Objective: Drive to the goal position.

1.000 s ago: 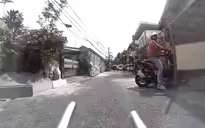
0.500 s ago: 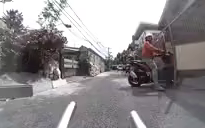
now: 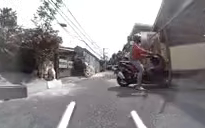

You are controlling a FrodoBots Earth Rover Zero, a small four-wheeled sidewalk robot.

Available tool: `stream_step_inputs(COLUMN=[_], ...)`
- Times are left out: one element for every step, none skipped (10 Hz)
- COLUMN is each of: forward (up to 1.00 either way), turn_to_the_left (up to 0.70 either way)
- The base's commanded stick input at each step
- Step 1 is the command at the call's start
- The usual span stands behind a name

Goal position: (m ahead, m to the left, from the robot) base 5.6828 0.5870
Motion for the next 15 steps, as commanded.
stream_step_inputs(forward=[0.00, 0.00, 0.00, 0.00, 0.00, 0.00, 0.00, 0.00, 0.00, 0.00, 0.00, 0.00, 0.00, 0.00, 0.00], turn_to_the_left=[0.00, 0.00, 0.00, 0.00, 0.00, 0.00, 0.00, 0.00, -0.31, -0.85, -0.85, -0.85, -0.85, -0.85, -0.85])
